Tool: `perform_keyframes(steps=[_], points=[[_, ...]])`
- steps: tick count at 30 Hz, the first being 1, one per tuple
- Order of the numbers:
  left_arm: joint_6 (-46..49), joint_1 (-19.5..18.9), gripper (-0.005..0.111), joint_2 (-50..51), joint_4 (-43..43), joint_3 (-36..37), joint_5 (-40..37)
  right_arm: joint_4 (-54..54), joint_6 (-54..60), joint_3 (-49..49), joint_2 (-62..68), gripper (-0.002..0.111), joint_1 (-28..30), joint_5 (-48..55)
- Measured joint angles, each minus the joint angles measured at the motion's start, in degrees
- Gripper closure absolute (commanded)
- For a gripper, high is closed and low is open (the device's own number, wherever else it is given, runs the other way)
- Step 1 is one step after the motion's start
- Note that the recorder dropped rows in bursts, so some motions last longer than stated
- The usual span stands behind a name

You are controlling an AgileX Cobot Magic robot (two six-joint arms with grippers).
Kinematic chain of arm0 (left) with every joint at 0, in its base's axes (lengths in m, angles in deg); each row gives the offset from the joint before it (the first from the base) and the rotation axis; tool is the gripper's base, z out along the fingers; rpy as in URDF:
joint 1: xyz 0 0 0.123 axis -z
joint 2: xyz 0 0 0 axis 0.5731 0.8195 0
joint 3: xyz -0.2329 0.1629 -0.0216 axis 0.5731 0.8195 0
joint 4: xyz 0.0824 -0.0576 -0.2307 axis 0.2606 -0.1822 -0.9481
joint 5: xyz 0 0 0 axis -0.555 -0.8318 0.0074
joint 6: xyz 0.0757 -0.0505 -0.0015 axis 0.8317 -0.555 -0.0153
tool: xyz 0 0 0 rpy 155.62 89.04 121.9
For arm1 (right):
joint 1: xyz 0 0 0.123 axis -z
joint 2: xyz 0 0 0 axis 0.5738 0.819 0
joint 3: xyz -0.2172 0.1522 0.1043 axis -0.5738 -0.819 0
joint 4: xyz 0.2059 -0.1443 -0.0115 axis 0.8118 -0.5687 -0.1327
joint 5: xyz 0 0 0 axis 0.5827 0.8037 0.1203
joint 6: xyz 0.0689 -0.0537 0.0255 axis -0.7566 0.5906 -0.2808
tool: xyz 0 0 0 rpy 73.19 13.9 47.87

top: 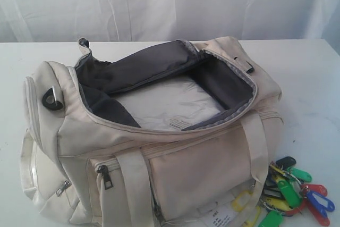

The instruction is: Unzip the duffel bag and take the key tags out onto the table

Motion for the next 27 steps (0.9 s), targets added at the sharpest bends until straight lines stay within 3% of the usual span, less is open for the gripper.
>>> perform_keyframes(steps=[5,10,13,18,23,27], points=[[0.0,-2.65,0.107,-5.19,0.0,0.0,-0.04,0.0,0.0,0.0,-1.27,0.108,0.14,-0.04],[0.0,-10.45,0.107,-11.87,0.0,0.0,-0.13,0.0,0.0,0.0,-1.27,0.108,0.14,-0.29],[0.0,-11.76,0.107,-15.18,0.0,1.44,0.37,0.0,0.0,0.0,-1.27,0.108,0.14,-0.32],[0.0,-11.86,0.107,-15.65,0.0,11.98,3.66,0.0,0.0,0.0,-2.21,0.108,0.14,-0.46],[0.0,-11.86,0.107,-15.54,0.0,26.96,4.09,0.0,0.0,0.0,-3.86,0.108,0.14,-0.56],[0.0,-11.86,0.107,-15.74,0.33,34.13,2.41,0.0,0.0,0.0,-4.16,0.108,0.14,-0.6]])
